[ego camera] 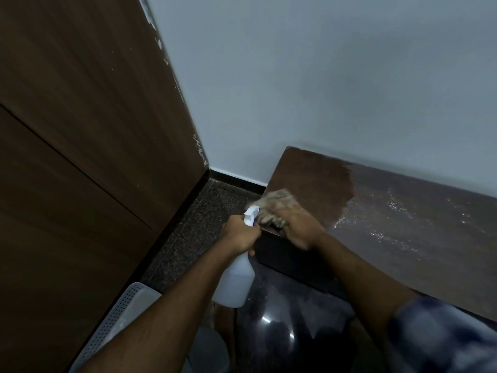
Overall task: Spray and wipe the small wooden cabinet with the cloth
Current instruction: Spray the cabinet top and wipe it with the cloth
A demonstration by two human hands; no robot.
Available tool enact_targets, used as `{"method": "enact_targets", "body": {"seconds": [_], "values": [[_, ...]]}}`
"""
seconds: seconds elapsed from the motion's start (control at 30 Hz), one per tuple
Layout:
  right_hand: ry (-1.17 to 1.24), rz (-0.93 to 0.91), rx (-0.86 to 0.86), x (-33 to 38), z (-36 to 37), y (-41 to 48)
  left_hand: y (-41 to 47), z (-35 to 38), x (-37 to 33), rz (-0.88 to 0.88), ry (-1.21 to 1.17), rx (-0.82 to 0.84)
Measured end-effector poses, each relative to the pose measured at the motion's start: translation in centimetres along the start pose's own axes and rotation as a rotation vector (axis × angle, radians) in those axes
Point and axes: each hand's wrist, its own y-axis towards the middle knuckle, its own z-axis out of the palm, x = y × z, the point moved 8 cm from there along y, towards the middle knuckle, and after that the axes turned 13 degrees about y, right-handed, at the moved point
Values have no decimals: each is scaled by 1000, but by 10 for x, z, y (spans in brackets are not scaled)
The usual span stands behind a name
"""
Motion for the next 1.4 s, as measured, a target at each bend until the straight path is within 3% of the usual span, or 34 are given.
{"method": "enact_targets", "body": {"seconds": [0.07,0.1,0.13,0.23,0.27,0.33,0.43,0.47,0.57,0.63,0.7,0.77,0.83,0.87,1.0,1.03,1.07,1.13,1.17,1.2,1.3,1.33,1.4], "values": [[68,461,-301,-50,-41,-7,-2,-1,2,-14,-20,1],[39,615,-367,-59,-45,-14,-3,-1,3,-23,-29,6],[-4,607,-342,-55,-38,-16,-4,-1,3,-25,-32,16],[-13,60,4,-8,6,-23,-5,1,2,-16,-24,47],[-5,-39,99,-6,9,-26,-4,1,3,-23,-26,44],[27,40,77,-23,-11,-9,-4,-1,8,-35,-40,14],[85,513,-302,-57,-54,21,-3,-3,11,-51,-78,-16],[42,497,-303,-43,-49,28,-3,-5,11,-51,-76,-21],[-60,-82,45,30,21,25,2,-13,11,-42,-77,-15],[-8,-213,175,32,26,8,4,-13,11,-31,-77,0],[33,-67,98,3,-5,29,7,-11,11,-12,-78,-3],[52,255,-144,-39,-54,51,8,-7,10,-6,-76,-6],[4,472,-218,-51,-56,49,9,-5,9,-5,-72,0],[-39,426,-192,-38,-40,45,11,-4,6,0,-67,9],[-59,-183,120,32,24,5,13,4,-3,15,-44,38],[-1,-189,103,29,10,8,14,6,-3,16,-32,39],[48,-80,-17,11,-11,18,14,8,-3,15,-30,36],[36,390,-295,-43,-44,13,12,10,0,7,-36,32],[-42,541,-340,-50,-41,3,11,10,0,2,-40,33],[-99,508,-321,-39,-27,1,10,10,-1,0,-37,32],[-57,-8,61,23,38,-12,9,11,0,-11,-34,42],[-51,-71,109,23,38,-17,9,13,2,-9,-27,52],[16,79,-19,-10,9,-17,7,16,6,-4,-9,73]]}}
